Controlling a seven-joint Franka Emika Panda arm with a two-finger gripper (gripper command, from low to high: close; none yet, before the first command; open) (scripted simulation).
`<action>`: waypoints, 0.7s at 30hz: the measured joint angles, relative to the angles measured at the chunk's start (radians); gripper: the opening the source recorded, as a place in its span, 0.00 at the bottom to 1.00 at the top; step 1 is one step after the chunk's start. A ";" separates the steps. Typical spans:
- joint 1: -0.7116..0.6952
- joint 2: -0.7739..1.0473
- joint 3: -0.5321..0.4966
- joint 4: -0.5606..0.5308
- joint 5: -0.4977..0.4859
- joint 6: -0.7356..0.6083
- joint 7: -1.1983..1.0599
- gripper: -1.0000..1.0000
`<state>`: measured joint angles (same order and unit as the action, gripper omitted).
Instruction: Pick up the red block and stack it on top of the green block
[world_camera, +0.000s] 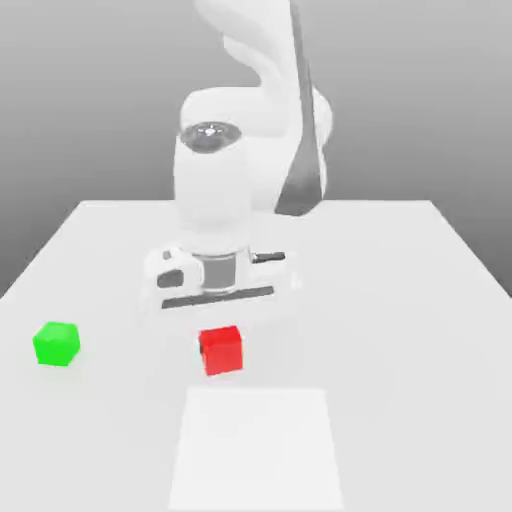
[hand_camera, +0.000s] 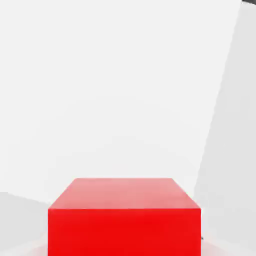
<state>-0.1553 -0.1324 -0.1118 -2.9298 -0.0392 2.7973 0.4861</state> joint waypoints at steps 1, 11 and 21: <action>-0.024 0.000 -0.013 0.007 -0.003 -0.007 0.027 0.00; -0.248 0.004 -0.157 0.081 -0.038 -0.073 0.296 0.00; -0.443 0.035 -0.296 0.151 -0.048 -0.109 0.529 0.00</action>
<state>-0.5987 -0.0969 -0.4079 -2.7788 -0.0872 2.6888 1.0153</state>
